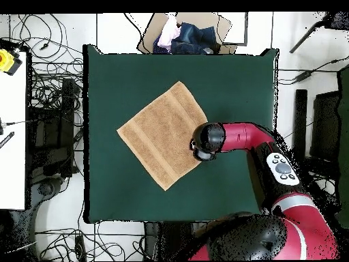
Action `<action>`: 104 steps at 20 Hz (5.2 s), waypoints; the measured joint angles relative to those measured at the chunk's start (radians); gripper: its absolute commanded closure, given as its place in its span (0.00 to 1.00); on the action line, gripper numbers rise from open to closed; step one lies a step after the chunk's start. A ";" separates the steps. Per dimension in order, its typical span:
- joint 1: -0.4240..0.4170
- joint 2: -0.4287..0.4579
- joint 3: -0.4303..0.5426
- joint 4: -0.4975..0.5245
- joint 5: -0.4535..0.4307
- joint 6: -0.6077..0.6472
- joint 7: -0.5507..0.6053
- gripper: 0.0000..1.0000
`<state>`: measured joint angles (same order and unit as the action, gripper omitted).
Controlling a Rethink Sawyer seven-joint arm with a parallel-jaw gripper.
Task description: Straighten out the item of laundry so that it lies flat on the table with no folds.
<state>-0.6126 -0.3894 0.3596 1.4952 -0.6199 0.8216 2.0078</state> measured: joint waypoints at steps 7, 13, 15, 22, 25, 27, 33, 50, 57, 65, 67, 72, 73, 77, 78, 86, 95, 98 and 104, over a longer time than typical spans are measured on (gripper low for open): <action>0.094 -0.059 -0.093 0.016 -0.034 -0.194 0.001 0.00; 0.119 -0.118 -0.107 0.052 0.006 -0.291 0.001 0.00; 0.121 -0.150 -0.109 0.069 0.042 -0.285 0.001 0.00; 0.149 -0.250 -0.133 0.099 0.158 -0.202 0.001 0.00; 0.166 -0.264 -0.134 0.098 0.186 -0.197 0.001 0.00; 0.174 -0.261 -0.135 0.099 0.192 -0.199 0.001 0.00; 0.181 -0.219 -0.135 0.099 0.206 -0.240 0.001 0.00; 0.275 -0.165 -0.157 0.107 0.468 -0.252 0.006 0.00; 0.376 -0.148 -0.178 0.077 0.609 -0.252 0.027 0.00; 0.499 -0.057 -0.236 -0.003 0.696 -0.258 0.061 0.00; 0.540 -0.020 -0.267 -0.036 0.715 -0.262 0.078 0.00; 0.634 0.083 -0.346 -0.133 0.760 -0.264 0.130 0.00; 0.644 0.098 -0.356 -0.147 0.764 -0.265 0.137 0.00; 0.681 0.150 -0.403 -0.216 0.791 -0.245 0.168 0.00; 0.685 0.153 -0.410 -0.224 0.794 -0.239 0.172 0.00; 0.710 0.208 -0.463 -0.333 0.827 -0.132 0.198 0.00; 0.727 0.233 -0.491 -0.386 0.834 -0.078 0.198 0.00; 0.727 0.236 -0.495 -0.396 0.835 -0.079 0.198 1.00; 0.728 0.244 -0.504 -0.414 0.834 -0.078 0.198 1.00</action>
<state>0.1149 -0.1450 -0.1446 1.0807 0.2141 0.7439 2.2057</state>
